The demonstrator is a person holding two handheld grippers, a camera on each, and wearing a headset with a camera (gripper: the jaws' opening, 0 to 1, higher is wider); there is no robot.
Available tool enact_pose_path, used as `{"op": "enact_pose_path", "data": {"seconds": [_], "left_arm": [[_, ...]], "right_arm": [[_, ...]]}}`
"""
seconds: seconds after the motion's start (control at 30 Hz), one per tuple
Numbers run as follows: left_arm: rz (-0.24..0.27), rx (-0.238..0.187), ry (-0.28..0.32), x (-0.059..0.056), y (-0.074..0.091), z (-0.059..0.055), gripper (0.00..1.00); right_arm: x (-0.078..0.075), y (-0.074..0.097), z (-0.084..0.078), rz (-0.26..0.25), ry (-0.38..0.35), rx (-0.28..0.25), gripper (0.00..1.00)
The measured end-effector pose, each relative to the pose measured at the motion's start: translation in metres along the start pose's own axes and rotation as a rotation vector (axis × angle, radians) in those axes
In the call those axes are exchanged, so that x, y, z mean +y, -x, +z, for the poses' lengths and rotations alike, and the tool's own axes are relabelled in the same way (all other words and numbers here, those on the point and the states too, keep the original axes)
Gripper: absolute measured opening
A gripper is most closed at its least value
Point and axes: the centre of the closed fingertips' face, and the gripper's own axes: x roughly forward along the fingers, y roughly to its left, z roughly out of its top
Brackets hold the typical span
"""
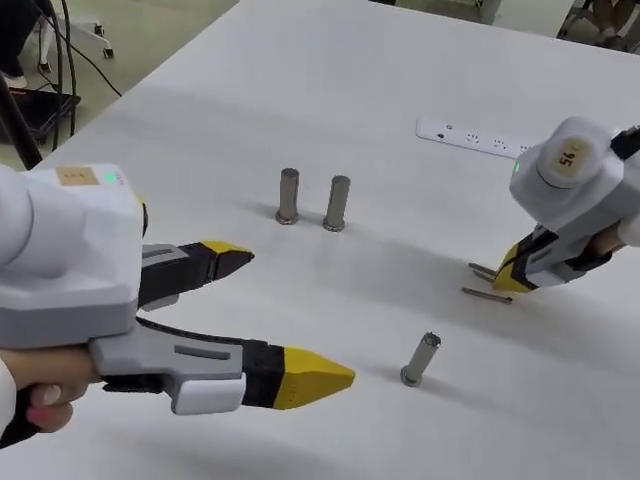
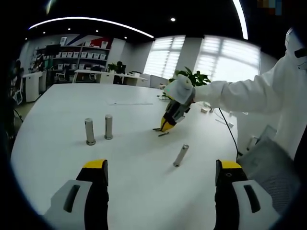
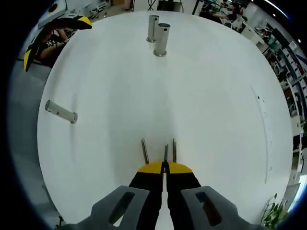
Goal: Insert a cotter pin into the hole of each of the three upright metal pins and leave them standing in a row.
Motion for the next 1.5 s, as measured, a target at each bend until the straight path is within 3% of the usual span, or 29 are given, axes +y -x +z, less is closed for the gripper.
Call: {"op": "enact_pose_path", "data": {"seconds": [0.33,0.4,0.63,0.83,1.03,1.2,1.37,1.43,1.47,1.5], "left_arm": [[-0.018,0.005,-0.019,-0.007,0.002,0.002,0.92],[-0.022,0.006,-0.016,-0.009,0.004,0.002,0.92],[-0.016,0.01,-0.036,-0.012,0.011,0.0,0.9],[-0.019,-0.001,-0.036,-0.015,0.011,0.003,0.88],[-0.051,-0.017,0.004,-0.021,0.007,0.007,0.81],[-0.049,-0.013,0.081,-0.02,0.001,0.008,0.73],[-0.057,-0.03,0.103,-0.023,-0.002,0.012,0.67],[-0.062,-0.035,0.112,-0.025,-0.004,0.015,0.66],[-0.066,-0.039,0.123,-0.027,-0.005,0.017,0.65],[-0.069,-0.042,0.129,-0.028,-0.006,0.018,0.63]], "right_arm": [[0.0,0.001,0.001,-0.024,0.027,0.022,0.0],[0.003,0.002,-0.002,-0.003,0.048,0.045,0.0],[0.007,0.018,0.0,-0.02,0.028,0.015,0.0],[0.013,0.039,0.005,-0.057,0.018,-0.049,0.0],[0.025,0.053,0.009,-0.098,0.051,-0.131,0.0],[0.034,0.066,0.011,-0.156,0.081,-0.203,0.0],[0.043,0.081,0.014,-0.231,0.084,-0.284,0.0],[0.046,0.086,0.015,-0.256,0.075,-0.308,0.0],[0.045,0.091,0.015,-0.289,0.021,-0.324,0.0],[0.047,0.095,0.019,-0.306,0.029,-0.359,0.0]]}}
